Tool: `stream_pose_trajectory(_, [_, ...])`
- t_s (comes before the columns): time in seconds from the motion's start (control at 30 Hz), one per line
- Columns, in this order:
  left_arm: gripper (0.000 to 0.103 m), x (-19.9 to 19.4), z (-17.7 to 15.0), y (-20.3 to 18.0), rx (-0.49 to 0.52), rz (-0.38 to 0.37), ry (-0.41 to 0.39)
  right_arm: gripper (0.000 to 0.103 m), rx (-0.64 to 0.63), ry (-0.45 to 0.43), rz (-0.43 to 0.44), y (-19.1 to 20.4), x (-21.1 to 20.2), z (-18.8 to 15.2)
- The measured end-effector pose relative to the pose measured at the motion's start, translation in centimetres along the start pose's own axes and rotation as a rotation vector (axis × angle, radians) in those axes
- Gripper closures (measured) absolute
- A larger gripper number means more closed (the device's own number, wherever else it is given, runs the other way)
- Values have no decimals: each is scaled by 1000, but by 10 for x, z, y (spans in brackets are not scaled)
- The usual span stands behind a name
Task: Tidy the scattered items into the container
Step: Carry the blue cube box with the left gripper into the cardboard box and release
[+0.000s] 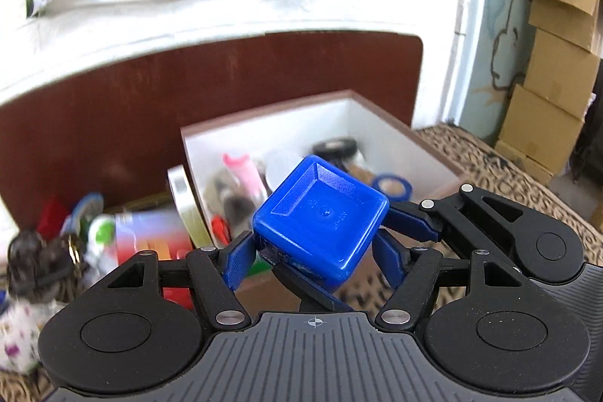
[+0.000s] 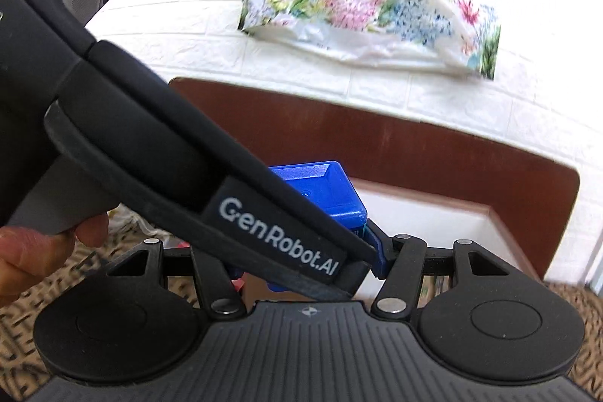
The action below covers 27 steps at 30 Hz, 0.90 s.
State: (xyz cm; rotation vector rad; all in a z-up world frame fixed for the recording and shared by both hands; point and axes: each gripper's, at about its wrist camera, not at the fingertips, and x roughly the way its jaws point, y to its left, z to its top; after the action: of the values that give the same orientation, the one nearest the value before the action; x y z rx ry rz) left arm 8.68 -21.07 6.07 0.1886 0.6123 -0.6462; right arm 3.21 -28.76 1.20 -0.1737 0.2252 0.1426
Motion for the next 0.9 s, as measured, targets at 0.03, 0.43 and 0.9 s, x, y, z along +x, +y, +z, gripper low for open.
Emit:
stream_pose_trajectory(0.03, [32,6,7,4,-2,2,2,38,-1,0,-1,-4,8,4])
stream_pose_trajectory(0.43, [32,91,68,67,-92,-33,59,38,24,98,34,-46,123,41])
stream_pose_trajectory(0.9, [19,160,86,127,-192,-55,98,36,64,267,106,-71,230,52])
